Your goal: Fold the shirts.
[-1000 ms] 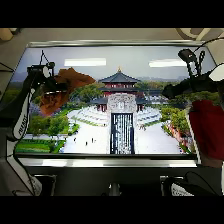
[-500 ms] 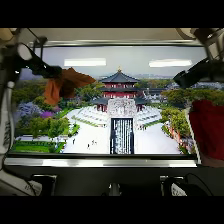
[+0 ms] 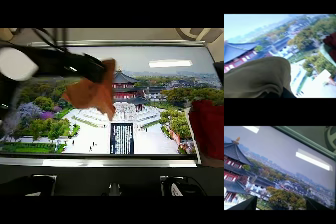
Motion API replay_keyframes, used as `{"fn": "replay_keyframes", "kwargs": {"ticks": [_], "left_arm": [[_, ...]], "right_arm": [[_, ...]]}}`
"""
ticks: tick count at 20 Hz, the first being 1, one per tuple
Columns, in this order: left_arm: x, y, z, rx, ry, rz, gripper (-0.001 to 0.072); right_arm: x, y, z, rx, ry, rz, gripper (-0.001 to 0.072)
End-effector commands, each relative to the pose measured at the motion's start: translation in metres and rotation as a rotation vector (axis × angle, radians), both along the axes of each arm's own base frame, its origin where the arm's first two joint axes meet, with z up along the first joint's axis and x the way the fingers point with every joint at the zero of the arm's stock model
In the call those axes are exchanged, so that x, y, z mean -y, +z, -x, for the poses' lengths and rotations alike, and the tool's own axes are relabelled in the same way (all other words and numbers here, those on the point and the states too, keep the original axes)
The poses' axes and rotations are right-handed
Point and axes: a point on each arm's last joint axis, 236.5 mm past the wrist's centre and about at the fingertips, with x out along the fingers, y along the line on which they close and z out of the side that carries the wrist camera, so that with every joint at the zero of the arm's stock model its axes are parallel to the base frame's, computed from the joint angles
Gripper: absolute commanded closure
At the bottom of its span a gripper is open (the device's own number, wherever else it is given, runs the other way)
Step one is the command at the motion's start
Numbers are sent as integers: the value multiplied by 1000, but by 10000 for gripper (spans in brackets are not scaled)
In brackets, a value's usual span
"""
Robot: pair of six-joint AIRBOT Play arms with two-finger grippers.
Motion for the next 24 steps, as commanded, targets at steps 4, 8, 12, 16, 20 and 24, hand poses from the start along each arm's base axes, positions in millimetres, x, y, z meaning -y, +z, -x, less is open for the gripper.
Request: {"fn": "replay_keyframes", "kwargs": {"ticks": [4, 8, 12, 16, 20, 24], "left_arm": [[137, -155, 108, -169, -307, -183, 284], [23, -137, -14, -33, -36, -382, 29], [-139, -178, -95, -344, 353, -399, 27], [-197, -231, -124, -572, 478, -280, 26], [-214, -288, -141, -641, 517, -300, 23], [-188, -333, -140, -683, 442, -297, 23]], "right_arm": [[24, -7, 55, -79, -115, 45, 81], [17, -85, 55, -422, -52, 48, 3], [-8, -220, 37, -775, 75, -38, 8], [-11, -329, 49, -994, 71, -85, 9], [-8, -350, 52, -1045, 62, -79, 10], [1, -374, 66, -1103, 5, -71, -1]]}}
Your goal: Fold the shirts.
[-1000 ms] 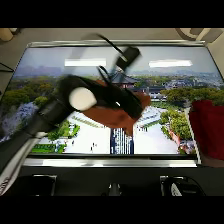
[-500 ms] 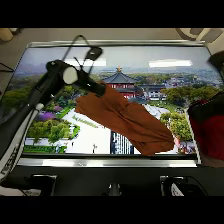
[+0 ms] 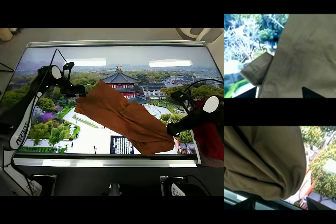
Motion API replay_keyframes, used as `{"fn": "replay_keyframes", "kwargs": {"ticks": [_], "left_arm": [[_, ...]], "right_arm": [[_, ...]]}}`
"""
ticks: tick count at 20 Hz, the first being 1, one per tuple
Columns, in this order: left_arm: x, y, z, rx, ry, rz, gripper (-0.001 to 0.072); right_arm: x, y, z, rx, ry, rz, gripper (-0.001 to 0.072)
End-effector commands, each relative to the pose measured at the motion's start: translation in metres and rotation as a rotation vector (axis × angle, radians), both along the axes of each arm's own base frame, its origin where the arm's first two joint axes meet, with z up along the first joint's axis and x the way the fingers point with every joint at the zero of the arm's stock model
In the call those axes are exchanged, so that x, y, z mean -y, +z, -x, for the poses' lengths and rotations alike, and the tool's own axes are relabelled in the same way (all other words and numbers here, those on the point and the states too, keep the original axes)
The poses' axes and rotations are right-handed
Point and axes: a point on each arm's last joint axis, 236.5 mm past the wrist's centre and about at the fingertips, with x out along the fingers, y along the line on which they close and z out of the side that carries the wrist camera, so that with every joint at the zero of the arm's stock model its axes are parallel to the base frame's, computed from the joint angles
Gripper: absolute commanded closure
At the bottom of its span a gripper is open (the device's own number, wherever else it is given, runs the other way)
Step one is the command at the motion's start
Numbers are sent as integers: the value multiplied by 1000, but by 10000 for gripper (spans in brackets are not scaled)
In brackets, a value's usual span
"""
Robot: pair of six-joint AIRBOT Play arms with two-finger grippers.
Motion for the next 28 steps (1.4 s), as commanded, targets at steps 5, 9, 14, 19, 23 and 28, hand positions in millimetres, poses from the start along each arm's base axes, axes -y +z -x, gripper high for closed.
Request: {"fn": "replay_keyframes", "kwargs": {"ticks": [5, 9, 14, 19, 23, 28], "left_arm": [[30, -52, 10, -63, -118, 23, 45], [24, -52, 9, -72, -108, 21, 622], [20, -42, 17, -85, -151, 14, 682], [15, 1, 7, 31, -198, -10, 683], [-18, 28, 3, 95, -219, -153, 653], [-36, -22, 58, -212, -156, -130, -3]], "right_arm": [[2, -61, 41, -134, -30, 16, -5], [-2, -92, 58, -183, -42, -1, -6], [-29, -115, 49, -182, -69, -119, 13], [-32, -96, 16, -56, -40, -135, 693], [1, -37, -38, 189, 16, 9, 693], [-2, -42, -29, 130, -31, -11, 692]]}}
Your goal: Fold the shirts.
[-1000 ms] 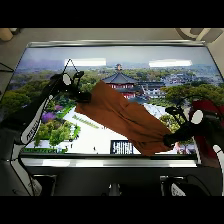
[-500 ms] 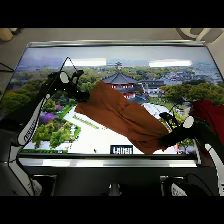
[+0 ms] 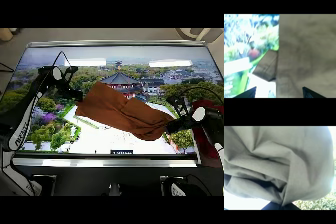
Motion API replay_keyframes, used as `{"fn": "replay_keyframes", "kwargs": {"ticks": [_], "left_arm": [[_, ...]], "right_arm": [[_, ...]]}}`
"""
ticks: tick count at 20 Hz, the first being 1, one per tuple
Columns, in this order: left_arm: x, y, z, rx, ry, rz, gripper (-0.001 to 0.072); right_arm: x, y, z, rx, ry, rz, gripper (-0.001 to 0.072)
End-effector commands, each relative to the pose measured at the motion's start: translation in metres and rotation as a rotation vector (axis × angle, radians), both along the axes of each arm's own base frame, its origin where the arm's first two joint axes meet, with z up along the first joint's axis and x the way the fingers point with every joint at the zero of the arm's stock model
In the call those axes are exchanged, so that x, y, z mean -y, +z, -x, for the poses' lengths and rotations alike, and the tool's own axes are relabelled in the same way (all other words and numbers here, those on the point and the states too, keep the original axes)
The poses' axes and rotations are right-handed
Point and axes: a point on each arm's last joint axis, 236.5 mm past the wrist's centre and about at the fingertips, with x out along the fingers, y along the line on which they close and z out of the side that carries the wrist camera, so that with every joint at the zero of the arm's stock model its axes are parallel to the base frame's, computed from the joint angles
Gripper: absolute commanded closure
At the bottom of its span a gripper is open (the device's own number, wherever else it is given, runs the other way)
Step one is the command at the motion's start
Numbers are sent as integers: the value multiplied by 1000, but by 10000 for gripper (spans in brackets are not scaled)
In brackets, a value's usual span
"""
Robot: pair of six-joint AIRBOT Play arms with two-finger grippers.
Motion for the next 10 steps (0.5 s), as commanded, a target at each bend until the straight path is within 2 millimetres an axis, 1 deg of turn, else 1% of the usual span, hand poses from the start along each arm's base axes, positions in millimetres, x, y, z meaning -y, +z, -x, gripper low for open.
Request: {"fn": "replay_keyframes", "kwargs": {"ticks": [1, 2, 4, 6, 7, 8, 9, 10], "left_arm": [[0, -27, 36, -183, 49, 40, -3], [9, -34, 44, -218, 56, 77, -3], [19, -42, 55, -261, 56, 110, -3], [20, -48, 60, -274, 55, 108, -2], [20, -50, 58, -270, 57, 108, 2], [21, -51, 55, -255, 61, 111, 192], [21, -47, 51, -239, 60, 120, 617], [26, -38, 46, -213, 29, 142, 681]], "right_arm": [[0, 2, 2, -20, -19, -3, 692], [0, 2, 1, -18, -19, -3, 692], [0, 2, 1, -18, -19, -3, 692], [0, 2, 1, -17, -19, -4, 691], [0, 2, 1, -17, -20, -5, 691], [0, 4, 0, -12, -20, -6, 691], [0, 9, -4, 4, -19, -4, 692], [2, 19, -10, 35, -11, 5, 692]]}}
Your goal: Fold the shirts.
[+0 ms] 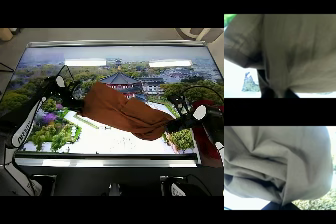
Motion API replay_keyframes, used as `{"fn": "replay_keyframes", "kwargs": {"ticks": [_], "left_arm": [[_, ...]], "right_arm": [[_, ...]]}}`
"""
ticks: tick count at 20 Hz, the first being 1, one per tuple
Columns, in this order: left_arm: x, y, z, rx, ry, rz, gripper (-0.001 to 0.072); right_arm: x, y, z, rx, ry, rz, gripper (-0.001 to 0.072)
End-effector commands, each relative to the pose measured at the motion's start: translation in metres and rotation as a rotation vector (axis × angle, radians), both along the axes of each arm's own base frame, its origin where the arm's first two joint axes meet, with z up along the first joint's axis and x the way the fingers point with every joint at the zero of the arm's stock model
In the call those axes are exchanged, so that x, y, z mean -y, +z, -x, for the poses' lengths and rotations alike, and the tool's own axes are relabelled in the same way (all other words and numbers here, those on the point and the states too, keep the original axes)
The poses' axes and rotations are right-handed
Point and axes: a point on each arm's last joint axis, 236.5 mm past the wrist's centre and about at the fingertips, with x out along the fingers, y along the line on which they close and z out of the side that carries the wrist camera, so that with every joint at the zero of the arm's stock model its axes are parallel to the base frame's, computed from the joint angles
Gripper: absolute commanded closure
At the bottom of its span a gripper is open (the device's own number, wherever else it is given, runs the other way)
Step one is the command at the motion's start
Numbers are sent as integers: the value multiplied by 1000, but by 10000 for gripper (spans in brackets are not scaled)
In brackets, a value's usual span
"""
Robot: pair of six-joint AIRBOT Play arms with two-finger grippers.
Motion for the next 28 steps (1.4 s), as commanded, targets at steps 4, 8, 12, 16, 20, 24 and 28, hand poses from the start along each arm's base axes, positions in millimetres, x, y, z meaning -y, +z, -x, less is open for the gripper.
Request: {"fn": "replay_keyframes", "kwargs": {"ticks": [4, 8, 12, 16, 20, 24, 28], "left_arm": [[20, 161, -61, 461, -29, 129, 682], [-3, 475, -18, 1213, 114, 287, 681], [-36, 655, 136, 1694, 238, 533, 682], [-66, 673, 199, 1787, 267, 470, 682], [-86, 580, 163, 1499, 287, 205, 682], [-74, 388, 110, 999, 226, 36, 682], [-73, 164, 105, 626, 198, -78, 681]], "right_arm": [[31, 143, -57, 394, 23, 169, 692], [48, 387, -36, 988, -39, 330, 692], [37, 483, 49, 1261, -128, 275, 692], [35, 442, 73, 1086, -127, 256, 692], [37, 388, 62, 844, -112, 239, 691], [18, 252, 25, 359, -34, 120, 691], [12, 98, -43, 215, -25, 48, 691]]}}
